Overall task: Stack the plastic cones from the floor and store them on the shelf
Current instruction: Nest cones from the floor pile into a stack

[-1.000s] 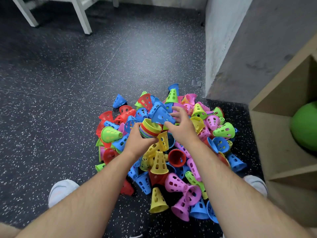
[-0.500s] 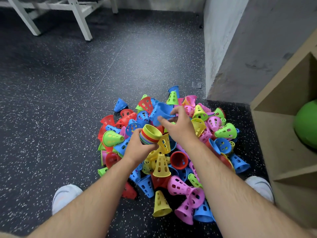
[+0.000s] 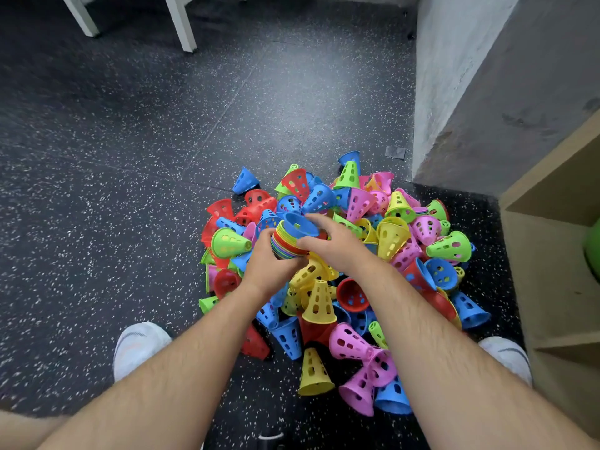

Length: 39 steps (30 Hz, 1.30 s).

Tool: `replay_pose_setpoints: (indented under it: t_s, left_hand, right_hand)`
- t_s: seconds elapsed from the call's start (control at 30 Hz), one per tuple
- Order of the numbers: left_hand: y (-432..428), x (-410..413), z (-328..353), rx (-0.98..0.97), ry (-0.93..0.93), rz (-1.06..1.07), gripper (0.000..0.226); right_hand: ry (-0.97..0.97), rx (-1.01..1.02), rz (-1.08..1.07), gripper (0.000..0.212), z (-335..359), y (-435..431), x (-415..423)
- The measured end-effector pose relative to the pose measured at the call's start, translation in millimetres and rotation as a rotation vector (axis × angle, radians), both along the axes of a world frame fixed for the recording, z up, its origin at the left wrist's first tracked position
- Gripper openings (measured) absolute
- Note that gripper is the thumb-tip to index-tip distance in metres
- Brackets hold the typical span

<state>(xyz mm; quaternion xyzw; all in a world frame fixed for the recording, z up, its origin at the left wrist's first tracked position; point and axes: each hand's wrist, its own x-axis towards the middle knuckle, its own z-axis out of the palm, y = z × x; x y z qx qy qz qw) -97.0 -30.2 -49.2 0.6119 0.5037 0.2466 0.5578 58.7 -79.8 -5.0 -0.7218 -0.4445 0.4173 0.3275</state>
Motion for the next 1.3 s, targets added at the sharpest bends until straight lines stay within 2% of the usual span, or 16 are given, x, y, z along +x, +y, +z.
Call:
replay_pose_setpoints:
  t_s: [0.07,0.1,0.17,0.23,0.3,0.43,0.6,0.67,0.83,0.93,1.1,1.3]
  left_hand:
    - [0,-3,-1,0.006,0.012,0.006,0.061]
    - [0,-4,-3,0.007,0.018,0.002,0.061]
    - [0,-7,-6,0.007,0.026,-0.004,0.060]
    - [0,-10,-7,0.018,0.061,-0.019,0.060]
    - [-3,-13,-8,0.032,0.099,-0.038,0.062]
    - [-13,-17,-11,0.023,0.133,-0.057,0.061]
    - [-22,-21,-11,0.023,0.167,-0.090,0.062]
    - [-25,-24,-12,0.018,0.184,-0.099,0.062]
    - [-26,-25,-12,0.026,0.205,-0.120,0.063]
    - [-25,-24,-11,0.029,0.214,-0.138,0.064]
    - [-22,-24,-10,0.037,0.219,-0.145,0.066]
    - [-22,-26,-10,0.033,0.239,-0.177,0.068]
  right_hand:
    - [0.023,-0.055,0.065,0.079,-6,3,-3]
    - [0.041,-0.047,0.049,0.075,-8,2,-4]
    - [0.048,0.008,-0.043,0.053,-12,-2,-3]
    - [-0.126,0.035,-0.124,0.033,-21,-7,1]
    - [-0.309,-0.012,-0.109,0.027,-35,-11,4]
    - [-0.435,-0.169,-0.007,0.034,-58,-16,-1]
    - [-0.526,-0.235,-0.014,0.052,-69,-21,-14]
    - [-0.549,-0.236,-0.031,0.048,-73,-23,-18]
    - [-0.403,-0.162,-0.185,0.011,-76,-24,-16]
    - [-0.363,-0.081,-0.214,0.011,-65,-31,-9]
    - [-0.539,0.115,-0.230,0.011,-44,-44,-1]
    - [-0.556,0.307,-0.359,0.007,-39,-53,6]
